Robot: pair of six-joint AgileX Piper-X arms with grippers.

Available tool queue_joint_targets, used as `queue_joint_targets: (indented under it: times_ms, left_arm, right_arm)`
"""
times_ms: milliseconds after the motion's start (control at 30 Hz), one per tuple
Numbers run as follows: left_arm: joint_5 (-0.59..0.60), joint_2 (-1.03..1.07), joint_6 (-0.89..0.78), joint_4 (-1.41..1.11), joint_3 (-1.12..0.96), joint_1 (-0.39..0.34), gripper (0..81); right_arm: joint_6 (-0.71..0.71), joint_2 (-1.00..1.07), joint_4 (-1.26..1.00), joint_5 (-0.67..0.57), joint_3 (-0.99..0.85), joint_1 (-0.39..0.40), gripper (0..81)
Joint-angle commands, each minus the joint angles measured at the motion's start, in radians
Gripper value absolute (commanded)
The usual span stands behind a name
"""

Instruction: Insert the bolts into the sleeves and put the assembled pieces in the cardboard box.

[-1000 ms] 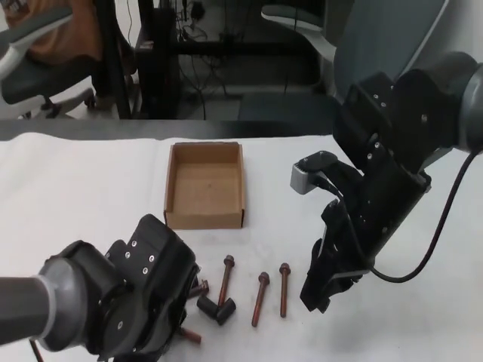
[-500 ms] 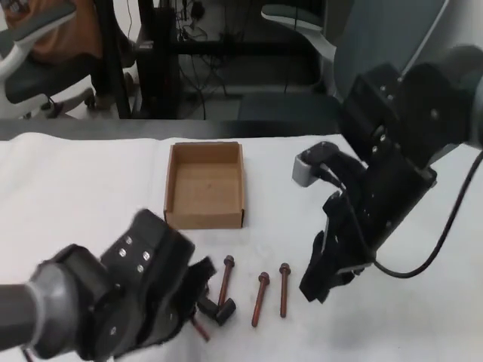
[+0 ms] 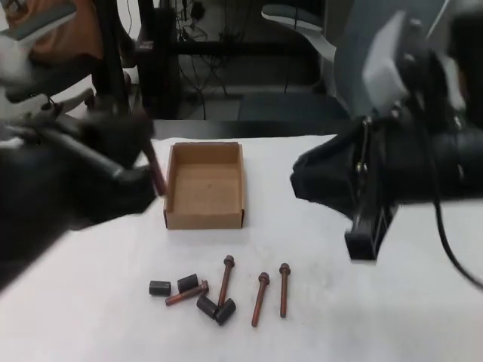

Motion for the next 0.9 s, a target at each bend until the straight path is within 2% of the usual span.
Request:
queue_joint_targets:
  times_ms: [0,133,267,400,500,533,667,867]
  left_arm:
    - [0.077,-0.116,0.181,-0.003,-0.002,0.001,1.8]
    - [0.232,-0.140,0.381,0.016,-0.002,0.001,1.8]
    - [0.360,-0.086,0.444,0.017,0.023,0.001,1.8]
    - [0.363,-0.037,0.431,-0.053,0.081,0.001,1.8]
    - [0.375,-0.022,0.350,-0.241,0.145,0.001,1.8]
    - [0.405,-0.022,0.321,-0.344,0.174,0.001,1.8]
    - [0.397,-0.025,0.259,-0.541,0.265,0.001,1.8]
    - [0.416,-0.024,0.175,-0.612,0.303,0.001,1.8]
  right_arm:
    - [0.106,-0.097,-0.290,0.132,0.151,0.089,0.6]
    - [0.118,-0.111,-0.565,0.257,0.308,0.242,0.6]
    - [0.119,-0.050,-0.670,0.365,0.376,0.385,0.6]
    - [0.119,0.011,-0.678,0.490,0.378,0.482,0.6]
    - [0.119,0.053,-0.711,0.626,0.387,0.555,0.6]
    - [0.125,0.065,-0.751,0.644,0.399,0.568,0.6]
    - [0.249,0.126,-1.027,0.699,0.467,0.591,0.6]
    - [0.216,0.182,-1.135,0.723,0.484,0.591,0.6]
